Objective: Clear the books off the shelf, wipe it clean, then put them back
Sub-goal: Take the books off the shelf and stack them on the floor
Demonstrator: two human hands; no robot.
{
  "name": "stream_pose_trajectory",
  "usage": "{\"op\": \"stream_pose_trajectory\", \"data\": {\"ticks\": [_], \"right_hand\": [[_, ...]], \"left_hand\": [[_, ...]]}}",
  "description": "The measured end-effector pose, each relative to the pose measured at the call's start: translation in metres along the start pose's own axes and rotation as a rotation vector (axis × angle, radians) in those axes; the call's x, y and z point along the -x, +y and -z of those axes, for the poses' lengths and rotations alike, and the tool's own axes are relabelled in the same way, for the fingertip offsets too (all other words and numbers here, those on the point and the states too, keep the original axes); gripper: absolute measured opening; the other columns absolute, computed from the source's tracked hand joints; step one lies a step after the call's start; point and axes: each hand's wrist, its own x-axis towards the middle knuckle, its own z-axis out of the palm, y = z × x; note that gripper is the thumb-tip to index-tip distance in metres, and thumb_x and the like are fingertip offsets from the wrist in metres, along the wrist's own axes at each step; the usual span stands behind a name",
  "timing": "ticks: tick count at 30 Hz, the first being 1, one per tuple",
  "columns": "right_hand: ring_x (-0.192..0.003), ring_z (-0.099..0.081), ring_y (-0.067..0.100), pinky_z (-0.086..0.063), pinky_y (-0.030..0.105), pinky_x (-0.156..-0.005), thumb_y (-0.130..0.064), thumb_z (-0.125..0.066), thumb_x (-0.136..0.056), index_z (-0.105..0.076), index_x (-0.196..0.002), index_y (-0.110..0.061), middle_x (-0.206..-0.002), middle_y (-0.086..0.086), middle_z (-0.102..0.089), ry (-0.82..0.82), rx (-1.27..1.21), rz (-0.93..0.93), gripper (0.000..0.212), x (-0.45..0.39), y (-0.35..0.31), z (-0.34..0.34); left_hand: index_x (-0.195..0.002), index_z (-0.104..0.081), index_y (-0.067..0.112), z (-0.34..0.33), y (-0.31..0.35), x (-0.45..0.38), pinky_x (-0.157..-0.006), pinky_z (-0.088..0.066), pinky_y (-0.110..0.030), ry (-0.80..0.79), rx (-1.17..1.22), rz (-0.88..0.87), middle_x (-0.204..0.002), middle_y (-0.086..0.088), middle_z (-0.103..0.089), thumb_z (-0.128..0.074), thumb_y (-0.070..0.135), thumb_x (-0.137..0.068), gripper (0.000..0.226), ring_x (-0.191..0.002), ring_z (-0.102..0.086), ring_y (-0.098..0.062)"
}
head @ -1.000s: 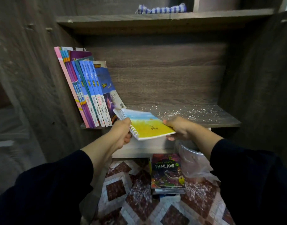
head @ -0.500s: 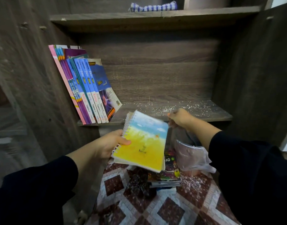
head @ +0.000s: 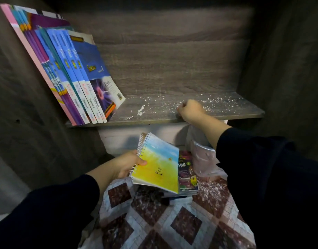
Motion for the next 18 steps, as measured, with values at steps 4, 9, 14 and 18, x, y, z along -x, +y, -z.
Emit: {"op": "stream_pose_trajectory", "data": {"ticks": [4, 9, 14, 18], "right_hand": [[-0.093, -0.065, 0.03, -0.051, 0.032, -0.081, -0.025, -0.047, -0.092, -0.069, -0.091, -0.006, -0.099, 0.014, -0.07, 0.008, 0.048, 0.017, 0.029, -0.011, 0.005, -0.005], [-0.093, -0.065, 0.03, -0.051, 0.031, -0.081, -0.023, -0.048, -0.089, -0.069, -0.092, -0.009, -0.099, 0.014, -0.07, 0.03, 0.073, 0.025, 0.026, -0.022, 0.011, -0.007], [-0.098, -0.063, 0.03, -0.041, 0.027, -0.073, -0.026, -0.046, -0.092, -0.069, -0.098, -0.013, -0.104, 0.013, -0.068, 0.053, 0.17, 0.053, 0.027, -0.025, 0.013, -0.01], [-0.098, -0.063, 0.03, -0.038, 0.026, -0.071, -0.027, -0.046, -0.092, -0.069, -0.098, -0.014, -0.103, 0.012, -0.069, 0.065, 0.218, 0.078, 0.028, -0.024, 0.013, -0.013]], "left_hand": [[-0.121, -0.059, -0.002, -0.017, -0.006, -0.031, -0.097, -0.048, -0.046, 0.072, -0.032, 0.035, -0.102, -0.015, -0.069, -0.047, -0.011, -0.09, 0.034, -0.093, -0.065, -0.03], [-0.122, -0.058, -0.004, -0.04, -0.018, -0.065, -0.096, -0.049, -0.044, 0.123, -0.015, 0.073, -0.117, -0.02, -0.065, -0.048, -0.012, -0.089, 0.035, -0.102, -0.063, -0.032], [-0.122, -0.058, -0.007, -0.062, -0.029, -0.083, -0.096, -0.049, -0.045, 0.157, 0.02, 0.056, -0.121, -0.023, -0.063, -0.052, -0.011, -0.089, 0.034, -0.096, -0.063, -0.031], [-0.116, -0.058, -0.008, -0.07, -0.029, -0.082, -0.079, -0.052, -0.036, 0.123, 0.05, 0.088, -0.103, -0.014, -0.066, -0.052, 0.007, -0.096, 0.026, -0.077, -0.062, -0.023]]}}
